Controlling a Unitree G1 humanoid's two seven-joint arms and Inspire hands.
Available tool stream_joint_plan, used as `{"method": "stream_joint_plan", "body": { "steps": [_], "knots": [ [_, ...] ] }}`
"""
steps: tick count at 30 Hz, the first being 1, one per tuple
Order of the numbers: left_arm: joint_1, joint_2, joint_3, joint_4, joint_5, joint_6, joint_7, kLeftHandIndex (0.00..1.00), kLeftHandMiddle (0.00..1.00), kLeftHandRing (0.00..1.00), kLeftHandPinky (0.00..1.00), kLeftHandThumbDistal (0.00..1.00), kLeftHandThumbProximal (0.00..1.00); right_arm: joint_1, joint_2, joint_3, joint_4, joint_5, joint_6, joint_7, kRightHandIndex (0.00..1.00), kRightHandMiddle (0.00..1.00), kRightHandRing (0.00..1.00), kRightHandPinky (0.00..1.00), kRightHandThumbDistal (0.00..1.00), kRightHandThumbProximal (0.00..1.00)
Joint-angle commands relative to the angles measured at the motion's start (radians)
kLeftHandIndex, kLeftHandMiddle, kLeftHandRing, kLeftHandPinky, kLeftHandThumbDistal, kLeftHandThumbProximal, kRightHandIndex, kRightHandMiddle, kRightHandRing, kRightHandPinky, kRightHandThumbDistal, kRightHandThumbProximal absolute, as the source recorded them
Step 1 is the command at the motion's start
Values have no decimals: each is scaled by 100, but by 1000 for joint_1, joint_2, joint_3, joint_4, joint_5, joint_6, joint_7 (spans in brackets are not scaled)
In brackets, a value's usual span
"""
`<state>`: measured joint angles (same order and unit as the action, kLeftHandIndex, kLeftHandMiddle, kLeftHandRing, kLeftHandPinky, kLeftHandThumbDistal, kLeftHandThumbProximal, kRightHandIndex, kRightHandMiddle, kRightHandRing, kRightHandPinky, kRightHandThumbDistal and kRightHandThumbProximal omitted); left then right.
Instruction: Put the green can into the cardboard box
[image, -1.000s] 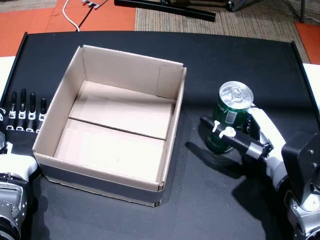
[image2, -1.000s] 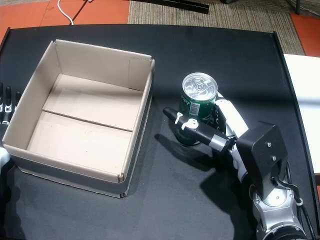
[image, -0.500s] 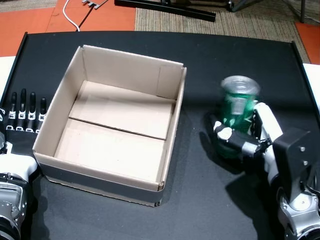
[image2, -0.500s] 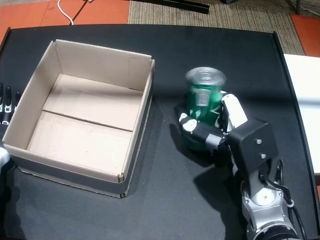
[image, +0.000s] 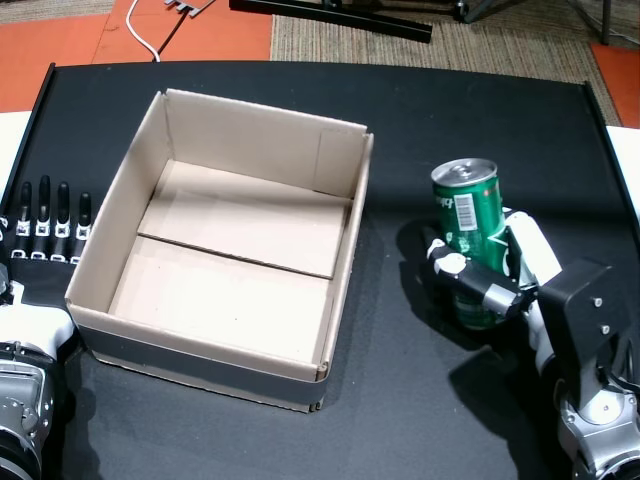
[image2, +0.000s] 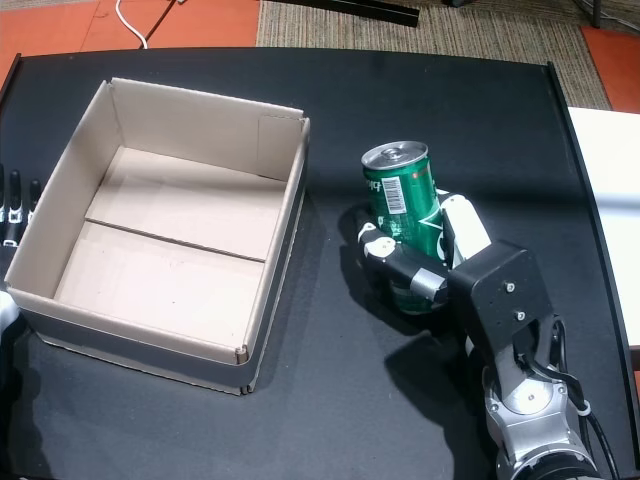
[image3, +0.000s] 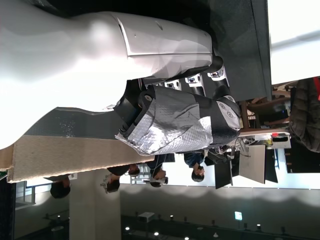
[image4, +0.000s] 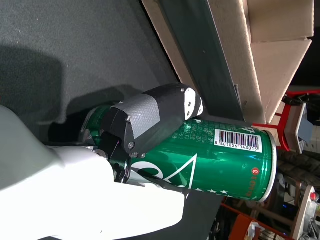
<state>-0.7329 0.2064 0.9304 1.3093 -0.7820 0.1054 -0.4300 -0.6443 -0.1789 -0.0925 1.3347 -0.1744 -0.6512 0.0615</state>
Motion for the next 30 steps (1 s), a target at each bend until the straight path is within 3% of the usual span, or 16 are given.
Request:
{"method": "stream_joint_plan", "body": {
  "steps": [1, 2, 3, 5, 10, 11, 12, 15, 18, 21, 24, 25, 26, 30],
  "knots": [
    [51, -9, -5, 29, 13, -15, 52, 53, 55, 65, 77, 0, 59, -5, -20, 16, -6, -18, -32, -14, 0, 0, 5, 28, 0, 48],
    [51, -11, -4, 29, 12, -15, 50, 54, 54, 65, 78, 0, 58, -9, -28, 33, -7, -39, -40, -27, 0, 0, 5, 27, 0, 52],
    [50, -12, -3, 29, 11, -14, 49, 54, 54, 64, 79, 0, 59, -15, -35, 50, -9, -58, -45, -40, 0, 1, 6, 26, 0, 51],
    [52, -13, -4, 31, 13, -13, 48, 53, 52, 63, 77, 0, 60, -31, -52, 87, -15, -99, -67, -68, 1, 4, 8, 24, 0, 39],
    [52, -17, -4, 33, 13, -9, 47, 56, 56, 67, 76, 0, 59, -90, -103, 180, -32, -205, -130, -165, 1, 6, 9, 20, 0, 33],
    [49, -19, -5, 32, 13, -11, 57, 57, 56, 67, 76, 0, 59, -108, -116, 199, -37, -230, -142, -196, 0, 4, 8, 18, 0, 44],
    [46, -21, -5, 32, 13, -13, 64, 57, 55, 66, 77, 0, 60, -127, -128, 216, -42, -251, -152, -223, 0, 4, 8, 18, 0, 48],
    [43, -25, -8, 32, 16, -18, 74, 55, 54, 63, 76, 0, 60, -174, -158, 246, -52, -286, -179, -276, 0, 4, 10, 19, 0, 44],
    [44, -27, -15, 32, 21, -22, 67, 53, 53, 63, 75, 0, 60, -232, -182, 259, -64, -295, -193, -298, 0, 4, 10, 25, 0, 58],
    [48, -28, -19, 33, 20, -24, 58, 54, 53, 64, 76, 0, 57, -291, -210, 277, -82, -324, -215, -369, 0, 3, 8, 18, 0, 32],
    [47, -28, -24, 34, 20, -24, 54, 55, 53, 64, 78, 0, 59, -343, -241, 307, -100, -392, -217, -515, 1, 3, 9, 25, 0, 13],
    [47, -29, -24, 34, 21, -25, 56, 55, 52, 63, 77, 0, 59, -357, -248, 311, -104, -406, -220, -561, 3, 6, 13, 27, 0, 12],
    [46, -29, -24, 34, 20, -25, 62, 55, 52, 62, 76, 0, 59, -370, -253, 312, -109, -415, -231, -613, 2, 4, 12, 26, 0, 18],
    [45, -30, -20, 35, 16, -23, 62, 55, 53, 63, 75, 0, 57, -404, -261, 309, -117, -428, -276, -753, 0, 0, 0, 17, 0, 24]
  ]
}}
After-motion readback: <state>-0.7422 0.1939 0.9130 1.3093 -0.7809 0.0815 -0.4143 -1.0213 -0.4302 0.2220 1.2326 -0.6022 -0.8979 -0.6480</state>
